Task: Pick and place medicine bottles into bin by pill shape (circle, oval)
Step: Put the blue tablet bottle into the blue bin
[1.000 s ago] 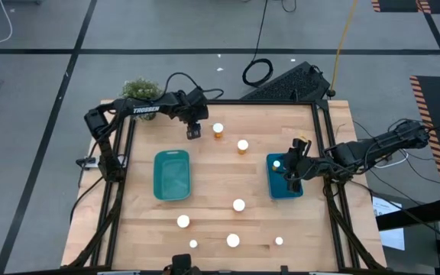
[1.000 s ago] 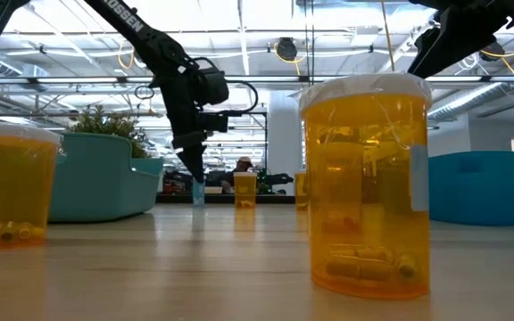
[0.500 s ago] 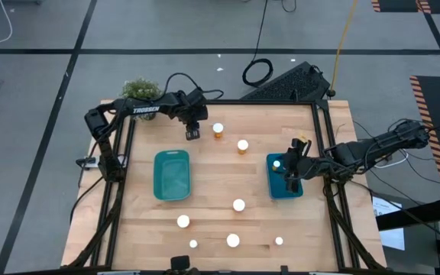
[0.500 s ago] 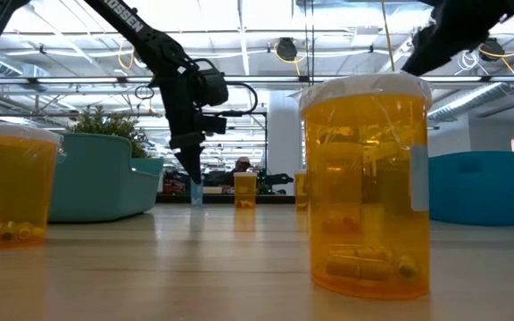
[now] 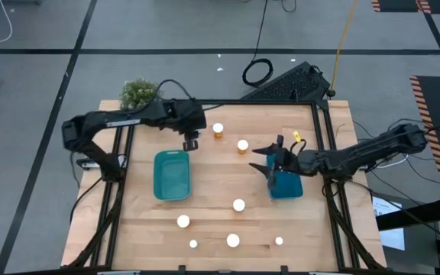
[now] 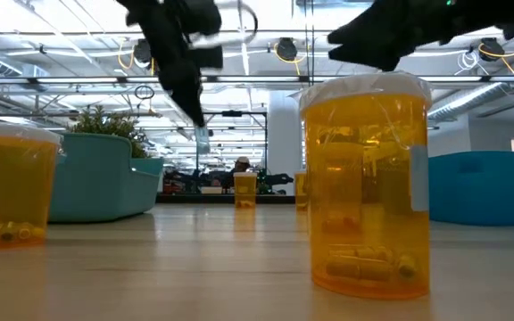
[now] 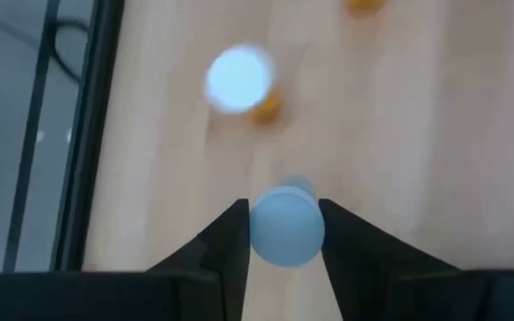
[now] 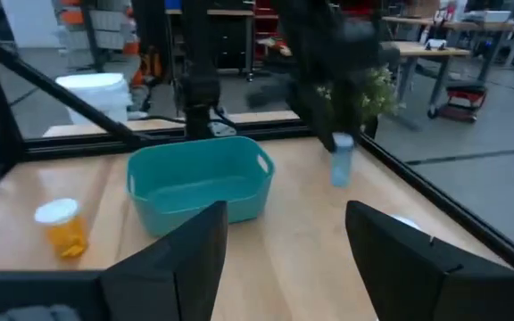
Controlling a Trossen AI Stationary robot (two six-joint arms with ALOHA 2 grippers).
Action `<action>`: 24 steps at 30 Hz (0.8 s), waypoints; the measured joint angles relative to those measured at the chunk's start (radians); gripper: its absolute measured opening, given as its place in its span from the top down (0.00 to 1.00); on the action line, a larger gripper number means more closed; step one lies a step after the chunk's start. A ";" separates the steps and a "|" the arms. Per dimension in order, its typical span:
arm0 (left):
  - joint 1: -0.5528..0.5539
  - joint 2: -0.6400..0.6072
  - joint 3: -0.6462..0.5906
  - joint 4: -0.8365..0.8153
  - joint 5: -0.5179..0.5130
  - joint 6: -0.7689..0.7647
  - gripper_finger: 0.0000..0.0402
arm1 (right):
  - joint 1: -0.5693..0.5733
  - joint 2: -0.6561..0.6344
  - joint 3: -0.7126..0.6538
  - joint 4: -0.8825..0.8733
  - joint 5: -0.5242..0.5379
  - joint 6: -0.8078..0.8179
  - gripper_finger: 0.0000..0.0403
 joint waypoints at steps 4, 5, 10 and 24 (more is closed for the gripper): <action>-0.108 -0.064 0.000 0.050 -0.001 -0.065 0.68 | -0.018 0.113 0.038 0.031 -0.001 0.003 0.45; -0.137 -0.069 0.000 0.069 -0.005 -0.081 0.68 | -0.020 0.145 0.056 0.036 0.000 0.006 0.45; -0.273 -0.077 0.000 0.182 -0.043 -0.124 0.67 | -0.022 0.288 0.185 0.022 0.001 0.004 0.44; -0.487 -0.067 0.000 0.244 -0.166 -0.179 0.67 | -0.024 0.464 0.326 -0.043 -0.054 0.014 0.38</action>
